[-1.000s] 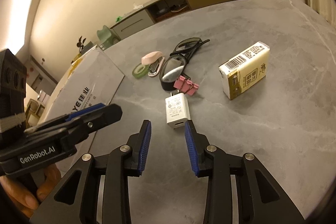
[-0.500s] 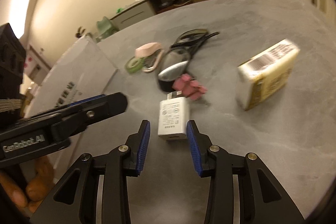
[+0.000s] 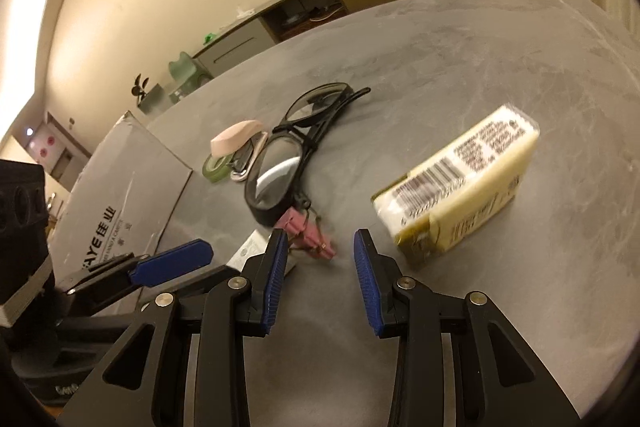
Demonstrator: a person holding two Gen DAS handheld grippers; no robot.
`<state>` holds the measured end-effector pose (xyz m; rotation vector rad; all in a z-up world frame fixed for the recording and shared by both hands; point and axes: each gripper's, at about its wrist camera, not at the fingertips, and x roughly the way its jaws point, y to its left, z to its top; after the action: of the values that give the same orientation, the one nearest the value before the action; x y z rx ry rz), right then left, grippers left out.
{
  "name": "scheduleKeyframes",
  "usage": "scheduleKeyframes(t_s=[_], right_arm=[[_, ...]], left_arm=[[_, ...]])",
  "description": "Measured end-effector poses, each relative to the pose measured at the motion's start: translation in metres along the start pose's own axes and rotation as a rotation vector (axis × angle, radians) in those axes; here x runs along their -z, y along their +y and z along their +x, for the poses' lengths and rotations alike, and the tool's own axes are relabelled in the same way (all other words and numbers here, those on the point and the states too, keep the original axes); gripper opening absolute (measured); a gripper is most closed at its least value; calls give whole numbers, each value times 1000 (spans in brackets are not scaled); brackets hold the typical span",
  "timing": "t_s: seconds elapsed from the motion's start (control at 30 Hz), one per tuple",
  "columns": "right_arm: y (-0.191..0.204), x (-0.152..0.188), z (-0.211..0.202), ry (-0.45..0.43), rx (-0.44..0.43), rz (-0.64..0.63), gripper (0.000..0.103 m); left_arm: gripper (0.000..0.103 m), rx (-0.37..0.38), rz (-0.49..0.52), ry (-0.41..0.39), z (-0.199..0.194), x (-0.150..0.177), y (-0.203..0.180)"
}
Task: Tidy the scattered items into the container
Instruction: 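Grasp the white charger plug with the left tool while the right tool grasps the pink binder clip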
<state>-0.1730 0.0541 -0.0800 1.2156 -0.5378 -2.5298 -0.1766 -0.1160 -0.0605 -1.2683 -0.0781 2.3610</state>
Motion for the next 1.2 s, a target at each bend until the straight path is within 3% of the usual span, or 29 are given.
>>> scheduleKeyframes(t_s=[0.17,0.23,0.33,0.4,0.57,0.73,0.77,0.8,0.93,0.97,1.0,1.07,1.13,1.2], right_arm=[[-1,-5,11,20,-44,-17,35],[-1,-5,16,36,-80,-16,26],[0,-7,17,52,-103,-18,24],[2,-6,17,61,-115,-15,16],[2,-5,15,77,-112,-17,16],[3,-6,12,60,-102,-35,23],[3,-7,12,56,-98,-38,27],[3,-7,12,51,-92,-40,39],[7,-9,20,48,-74,-56,41],[8,-9,21,53,-71,-64,38],[9,-10,22,63,-73,-72,26],[11,-9,22,71,-77,-79,13],[12,-9,18,64,-64,-80,12],[11,-8,19,68,-69,-69,12]], left_arm=[[49,24,15,-4,5,0,8],[49,27,18,1,6,2,11],[49,38,32,6,6,7,12],[49,53,41,6,9,7,10],[49,-20,56,20,21,7,9],[49,-34,44,17,18,6,13],[49,-40,49,18,18,6,12],[49,-41,55,18,16,8,12],[49,-40,76,21,13,10,6],[49,-41,86,23,14,11,4],[49,-45,96,22,15,11,2],[47,-58,120,22,18,12,-2],[32,-71,136,24,17,14,-6],[32,-67,141,23,15,17,-9]])
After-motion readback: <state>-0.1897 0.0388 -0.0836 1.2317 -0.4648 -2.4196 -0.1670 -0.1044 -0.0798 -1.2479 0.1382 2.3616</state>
